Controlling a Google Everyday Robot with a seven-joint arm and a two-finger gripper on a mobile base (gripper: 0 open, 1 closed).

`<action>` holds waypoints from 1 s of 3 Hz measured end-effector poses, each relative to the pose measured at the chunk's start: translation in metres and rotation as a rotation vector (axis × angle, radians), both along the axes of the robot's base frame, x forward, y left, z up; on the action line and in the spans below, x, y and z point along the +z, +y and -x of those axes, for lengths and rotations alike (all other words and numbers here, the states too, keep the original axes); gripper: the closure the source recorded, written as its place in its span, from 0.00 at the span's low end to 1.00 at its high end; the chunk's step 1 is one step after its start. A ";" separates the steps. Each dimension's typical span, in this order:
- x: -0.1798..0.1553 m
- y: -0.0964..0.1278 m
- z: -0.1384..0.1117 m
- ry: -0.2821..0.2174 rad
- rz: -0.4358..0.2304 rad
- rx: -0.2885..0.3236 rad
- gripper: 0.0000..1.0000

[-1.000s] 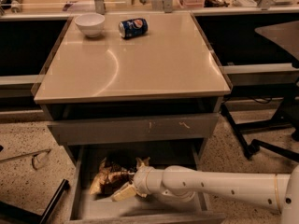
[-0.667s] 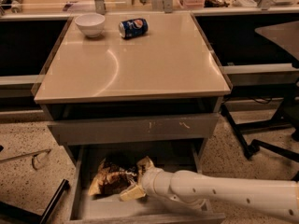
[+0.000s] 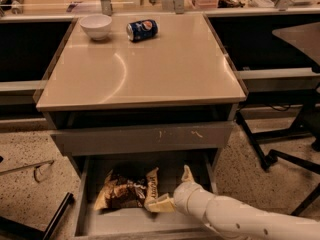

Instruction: Place brown chip bag into middle drawer

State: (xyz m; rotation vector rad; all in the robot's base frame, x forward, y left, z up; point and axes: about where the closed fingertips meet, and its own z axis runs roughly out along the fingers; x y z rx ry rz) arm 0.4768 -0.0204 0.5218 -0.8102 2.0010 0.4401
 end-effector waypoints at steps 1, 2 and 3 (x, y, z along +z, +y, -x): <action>0.048 -0.030 -0.006 -0.080 0.032 -0.066 0.00; 0.097 -0.047 -0.016 -0.111 0.080 -0.101 0.00; 0.120 -0.050 -0.019 -0.150 0.116 -0.103 0.00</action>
Offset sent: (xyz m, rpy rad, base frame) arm 0.0344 -0.0702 0.1797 -0.1756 -0.1719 -0.1450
